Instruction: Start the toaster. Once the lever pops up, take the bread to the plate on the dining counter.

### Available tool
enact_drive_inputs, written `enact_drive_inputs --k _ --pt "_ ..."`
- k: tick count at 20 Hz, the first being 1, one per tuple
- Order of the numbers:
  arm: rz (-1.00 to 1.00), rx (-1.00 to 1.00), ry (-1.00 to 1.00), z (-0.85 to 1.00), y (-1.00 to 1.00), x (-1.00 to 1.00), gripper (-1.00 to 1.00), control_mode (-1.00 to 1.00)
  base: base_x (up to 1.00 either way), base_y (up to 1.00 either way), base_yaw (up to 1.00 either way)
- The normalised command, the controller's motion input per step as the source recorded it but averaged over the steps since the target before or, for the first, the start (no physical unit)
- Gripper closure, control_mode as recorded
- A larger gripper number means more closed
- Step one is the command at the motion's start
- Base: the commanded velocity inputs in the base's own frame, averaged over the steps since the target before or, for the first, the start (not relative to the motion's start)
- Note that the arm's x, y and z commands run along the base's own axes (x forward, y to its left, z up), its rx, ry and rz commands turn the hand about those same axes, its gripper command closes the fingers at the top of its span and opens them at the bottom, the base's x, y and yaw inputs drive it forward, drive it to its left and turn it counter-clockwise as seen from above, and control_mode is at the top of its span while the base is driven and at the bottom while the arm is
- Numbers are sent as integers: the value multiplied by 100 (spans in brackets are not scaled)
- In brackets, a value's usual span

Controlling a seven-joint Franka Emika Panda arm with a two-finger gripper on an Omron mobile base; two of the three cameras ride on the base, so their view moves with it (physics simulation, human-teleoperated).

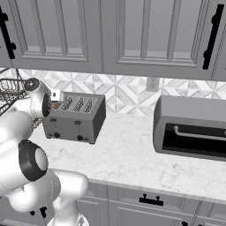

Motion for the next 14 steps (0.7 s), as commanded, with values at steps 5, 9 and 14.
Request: enact_drive_inputs --k 5,9,14 --pt "0 0 -2 0 2 0 -100 -100 0 0 0" --pt "0 0 0 0 10 14 -100 -100 0 0 0" --pt "0 0 0 0 19 26 -100 -100 0 0 0"
